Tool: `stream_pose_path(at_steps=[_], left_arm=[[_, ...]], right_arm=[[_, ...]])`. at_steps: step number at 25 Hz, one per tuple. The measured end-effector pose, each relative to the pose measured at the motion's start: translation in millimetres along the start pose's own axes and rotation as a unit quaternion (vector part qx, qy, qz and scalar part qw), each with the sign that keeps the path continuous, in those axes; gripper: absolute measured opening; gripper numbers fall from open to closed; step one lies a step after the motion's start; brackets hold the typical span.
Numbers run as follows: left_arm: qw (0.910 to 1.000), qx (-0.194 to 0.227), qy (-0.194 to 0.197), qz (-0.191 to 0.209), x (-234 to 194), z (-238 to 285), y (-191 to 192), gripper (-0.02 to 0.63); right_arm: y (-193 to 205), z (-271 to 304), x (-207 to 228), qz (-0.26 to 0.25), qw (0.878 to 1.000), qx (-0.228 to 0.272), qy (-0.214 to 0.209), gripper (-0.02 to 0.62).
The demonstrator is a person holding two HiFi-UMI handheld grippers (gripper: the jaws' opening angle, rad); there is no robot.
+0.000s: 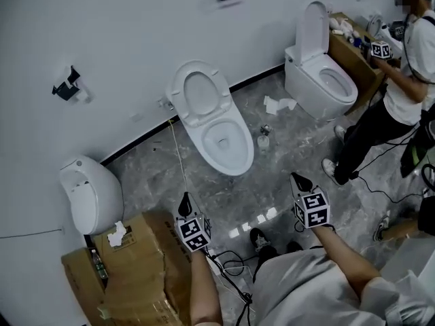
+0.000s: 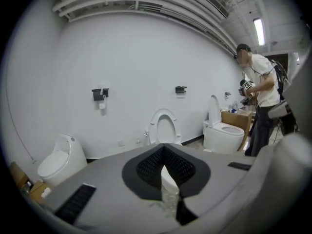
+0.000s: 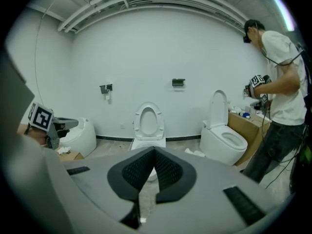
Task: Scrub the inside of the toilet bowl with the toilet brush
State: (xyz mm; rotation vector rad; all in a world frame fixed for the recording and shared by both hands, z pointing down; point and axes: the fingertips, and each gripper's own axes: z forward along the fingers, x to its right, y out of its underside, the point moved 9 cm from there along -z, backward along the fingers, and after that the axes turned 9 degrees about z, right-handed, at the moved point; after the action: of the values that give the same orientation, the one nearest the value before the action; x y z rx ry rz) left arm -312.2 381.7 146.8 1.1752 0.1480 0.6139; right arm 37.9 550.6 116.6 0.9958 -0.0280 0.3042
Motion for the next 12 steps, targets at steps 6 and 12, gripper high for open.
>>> stream_pose_path(at_steps=[6, 12], left_arm=[[0.9988, 0.031, 0.026, -0.029, -2.7, 37.4, -71.5, 0.018], [0.996, 0.072, 0.053, -0.001, -10.9, 77.1, -162.2, 0.018]], right_arm=[[-30.5, 46.3, -19.0, 0.035, 0.999, 0.015, 0.009, 0.015], [-69.9, 77.2, -34.7, 0.056, 0.998, 0.031, -0.002, 0.015]])
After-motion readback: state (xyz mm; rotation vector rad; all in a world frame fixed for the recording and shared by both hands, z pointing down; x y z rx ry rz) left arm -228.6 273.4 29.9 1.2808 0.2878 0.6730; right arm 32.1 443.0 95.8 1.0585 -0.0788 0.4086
